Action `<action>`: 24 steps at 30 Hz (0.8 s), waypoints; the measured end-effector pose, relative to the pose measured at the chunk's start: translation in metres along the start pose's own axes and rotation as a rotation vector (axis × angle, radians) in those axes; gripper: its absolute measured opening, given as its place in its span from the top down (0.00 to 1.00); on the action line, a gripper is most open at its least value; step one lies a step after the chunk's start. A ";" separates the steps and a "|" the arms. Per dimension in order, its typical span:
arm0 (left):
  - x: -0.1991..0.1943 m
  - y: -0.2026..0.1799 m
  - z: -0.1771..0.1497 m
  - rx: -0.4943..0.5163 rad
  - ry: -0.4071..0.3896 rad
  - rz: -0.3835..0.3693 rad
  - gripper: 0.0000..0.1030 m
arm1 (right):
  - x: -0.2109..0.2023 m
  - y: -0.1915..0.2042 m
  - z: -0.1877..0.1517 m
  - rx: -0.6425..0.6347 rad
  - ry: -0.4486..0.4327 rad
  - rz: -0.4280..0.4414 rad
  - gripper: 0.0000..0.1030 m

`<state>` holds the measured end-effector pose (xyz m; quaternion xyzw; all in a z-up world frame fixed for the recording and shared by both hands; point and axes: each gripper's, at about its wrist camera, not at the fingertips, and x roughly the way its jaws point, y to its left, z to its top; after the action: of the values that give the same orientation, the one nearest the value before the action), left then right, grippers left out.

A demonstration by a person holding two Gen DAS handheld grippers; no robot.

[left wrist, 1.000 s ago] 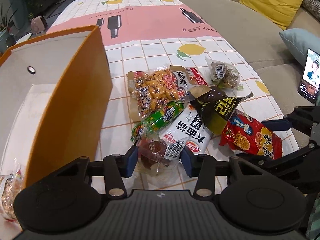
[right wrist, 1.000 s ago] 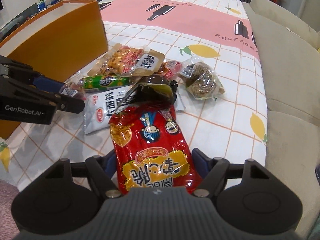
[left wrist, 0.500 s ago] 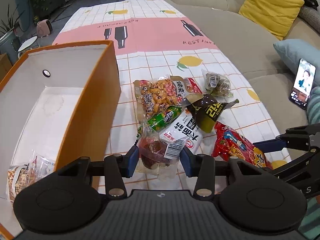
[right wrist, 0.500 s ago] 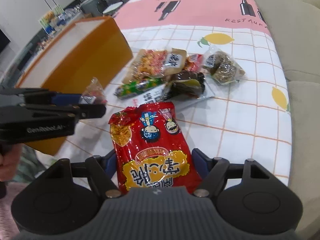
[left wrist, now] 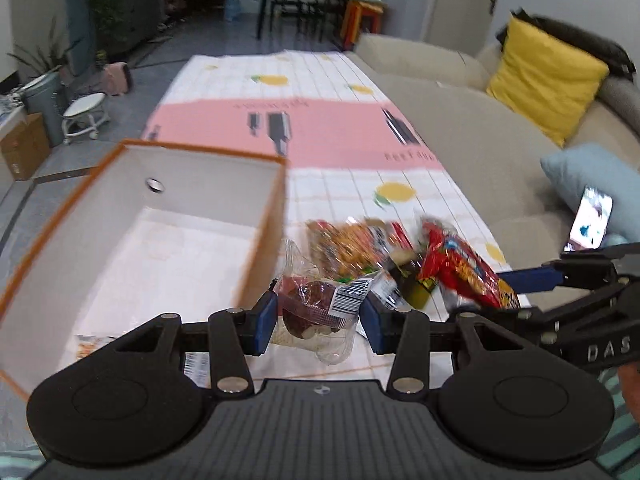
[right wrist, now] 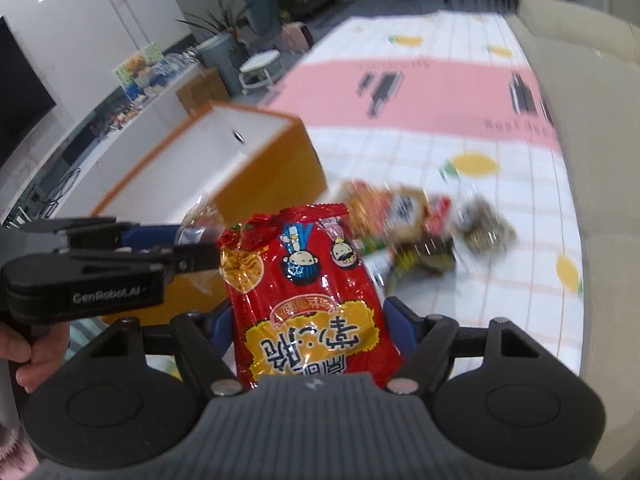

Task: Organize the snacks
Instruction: 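Carry both packets over the orange box and open both tools to drop them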

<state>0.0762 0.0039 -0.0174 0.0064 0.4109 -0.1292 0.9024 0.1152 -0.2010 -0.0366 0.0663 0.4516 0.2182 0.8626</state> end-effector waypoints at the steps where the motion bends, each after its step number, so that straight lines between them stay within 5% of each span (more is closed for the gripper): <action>1: -0.007 0.006 0.003 -0.007 -0.009 0.005 0.51 | -0.001 0.006 0.007 -0.018 -0.009 0.006 0.30; 10: -0.042 0.060 0.035 0.065 -0.025 0.115 0.51 | 0.006 0.078 0.075 -0.201 -0.054 0.086 0.30; 24: 0.042 0.120 0.030 0.336 0.249 0.218 0.51 | 0.129 0.171 0.131 -0.450 0.150 0.036 0.30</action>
<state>0.1537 0.1066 -0.0403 0.2167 0.4888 -0.0956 0.8396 0.2309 0.0192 -0.0038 -0.1363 0.4531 0.3330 0.8157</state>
